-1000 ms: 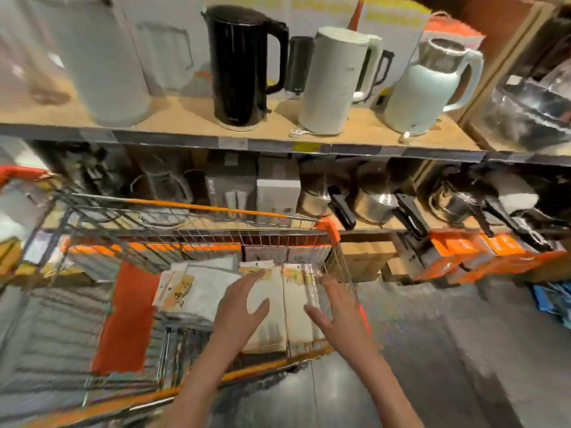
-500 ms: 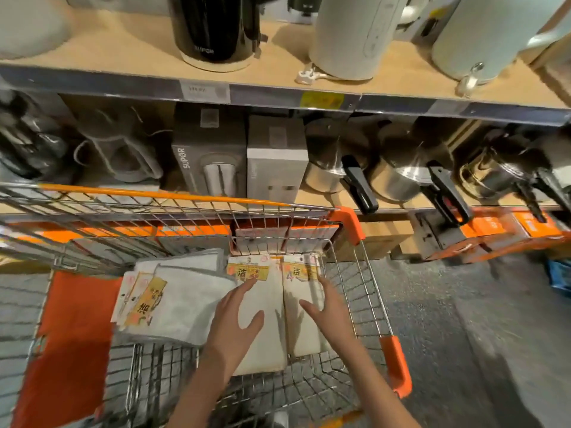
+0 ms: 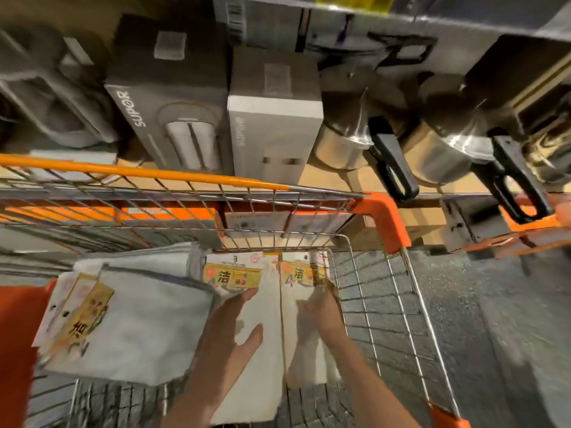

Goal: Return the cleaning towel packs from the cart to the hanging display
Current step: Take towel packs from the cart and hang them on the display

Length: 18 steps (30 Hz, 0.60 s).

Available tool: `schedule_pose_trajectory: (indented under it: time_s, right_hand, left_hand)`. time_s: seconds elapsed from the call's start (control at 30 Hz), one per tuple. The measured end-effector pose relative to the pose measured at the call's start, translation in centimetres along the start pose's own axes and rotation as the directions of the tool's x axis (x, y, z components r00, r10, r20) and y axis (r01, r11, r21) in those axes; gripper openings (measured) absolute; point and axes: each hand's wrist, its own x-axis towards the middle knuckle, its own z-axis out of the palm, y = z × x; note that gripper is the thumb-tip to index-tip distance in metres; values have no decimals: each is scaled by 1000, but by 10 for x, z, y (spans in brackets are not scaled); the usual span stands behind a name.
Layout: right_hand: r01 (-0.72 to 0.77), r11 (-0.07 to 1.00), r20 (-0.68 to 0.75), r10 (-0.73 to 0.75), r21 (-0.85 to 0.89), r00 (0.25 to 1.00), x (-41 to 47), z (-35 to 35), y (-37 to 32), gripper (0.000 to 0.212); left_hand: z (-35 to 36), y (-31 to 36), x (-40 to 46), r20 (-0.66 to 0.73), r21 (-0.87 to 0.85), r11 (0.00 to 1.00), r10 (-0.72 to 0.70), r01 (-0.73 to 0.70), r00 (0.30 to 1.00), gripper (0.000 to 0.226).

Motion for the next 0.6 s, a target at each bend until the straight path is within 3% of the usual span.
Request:
schedule_pose_trajectory:
  time_s: [0.13, 0.3, 0.47, 0.53, 0.6]
  right_hand:
    - [-69, 986, -30, 65, -153, 997, 14, 22, 4, 37]
    - [-148, 962, -104, 127, -229, 986, 18, 29, -1, 48]
    - [-114, 922, -61, 99, -369, 993, 19, 27, -3, 66]
    - [-56, 953, -91, 30, -298, 995, 12, 26, 0, 68]
    - [-105, 967, -113, 80, -233, 990, 8, 27, -4, 69]
  left_hand:
    - [2, -8, 7, -28, -89, 995, -47, 44, 999, 55]
    - [-1, -11, 11, 1, -59, 995, -80, 80, 997, 55]
    - [-8, -13, 12, 10, -75, 992, -97, 97, 995, 53]
    - [-9, -11, 11, 10, -75, 992, -96, 96, 995, 52]
    - [-10, -9, 11, 8, -72, 993, -93, 93, 996, 51]
